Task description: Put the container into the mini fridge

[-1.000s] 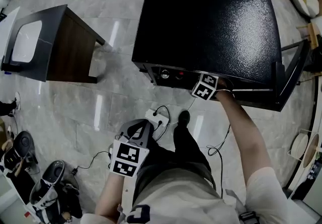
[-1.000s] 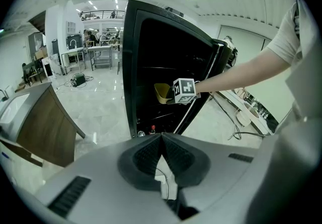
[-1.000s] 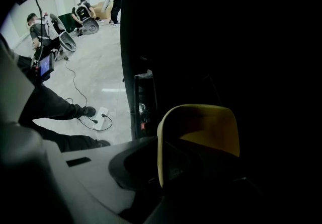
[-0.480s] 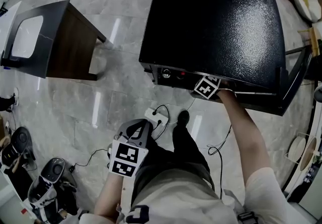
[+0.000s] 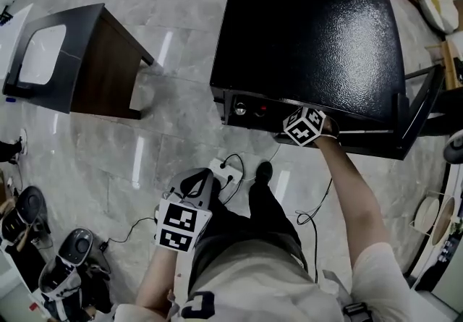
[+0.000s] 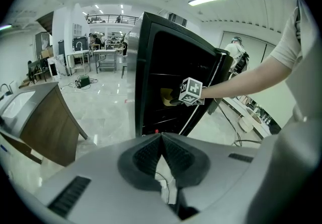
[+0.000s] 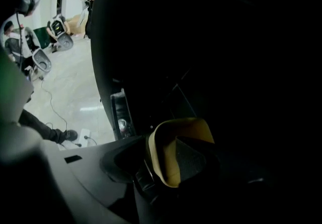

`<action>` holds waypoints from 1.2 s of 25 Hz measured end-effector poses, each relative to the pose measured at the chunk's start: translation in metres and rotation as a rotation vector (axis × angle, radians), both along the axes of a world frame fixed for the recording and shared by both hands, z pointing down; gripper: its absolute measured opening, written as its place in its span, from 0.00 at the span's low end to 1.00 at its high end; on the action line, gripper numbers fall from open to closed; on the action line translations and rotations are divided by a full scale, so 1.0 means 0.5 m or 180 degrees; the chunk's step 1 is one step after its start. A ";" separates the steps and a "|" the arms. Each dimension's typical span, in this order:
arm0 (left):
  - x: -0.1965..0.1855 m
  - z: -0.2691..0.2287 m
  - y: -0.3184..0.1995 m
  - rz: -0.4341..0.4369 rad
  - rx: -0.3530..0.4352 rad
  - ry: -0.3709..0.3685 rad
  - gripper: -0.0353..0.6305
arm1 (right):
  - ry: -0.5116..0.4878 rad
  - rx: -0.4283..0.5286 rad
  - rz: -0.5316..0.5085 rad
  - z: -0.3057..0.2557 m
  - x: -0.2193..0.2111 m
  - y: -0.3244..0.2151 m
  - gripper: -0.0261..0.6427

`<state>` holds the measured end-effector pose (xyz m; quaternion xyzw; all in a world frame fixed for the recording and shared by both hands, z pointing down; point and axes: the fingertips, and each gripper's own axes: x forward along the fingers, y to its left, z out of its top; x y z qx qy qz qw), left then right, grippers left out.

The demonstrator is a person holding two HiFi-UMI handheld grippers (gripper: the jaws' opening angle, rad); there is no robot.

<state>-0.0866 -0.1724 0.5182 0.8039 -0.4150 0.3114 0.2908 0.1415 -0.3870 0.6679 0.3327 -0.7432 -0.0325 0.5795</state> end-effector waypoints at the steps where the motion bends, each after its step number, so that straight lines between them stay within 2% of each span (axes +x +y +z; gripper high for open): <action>1: -0.004 -0.005 0.001 -0.0018 0.0012 0.0031 0.14 | -0.0099 0.0041 -0.0003 -0.015 -0.011 0.006 0.30; 10: -0.037 -0.049 0.007 -0.0034 0.0222 0.0137 0.14 | -0.0922 0.0468 0.0272 -0.163 -0.068 0.069 0.30; 17: -0.067 -0.112 0.007 -0.0005 0.0520 0.0197 0.14 | -0.1285 0.0561 0.0483 -0.253 -0.098 0.154 0.30; 23: -0.079 -0.152 0.023 0.0062 0.0664 0.0269 0.14 | -0.2024 0.0747 0.0769 -0.373 -0.168 0.238 0.30; 26: -0.090 -0.162 0.035 0.0101 0.0728 0.0300 0.14 | -0.2411 0.0685 0.0854 -0.411 -0.221 0.291 0.29; 30: -0.093 -0.181 0.051 0.0176 0.0808 0.0366 0.14 | -0.2593 0.0683 0.0844 -0.452 -0.261 0.345 0.24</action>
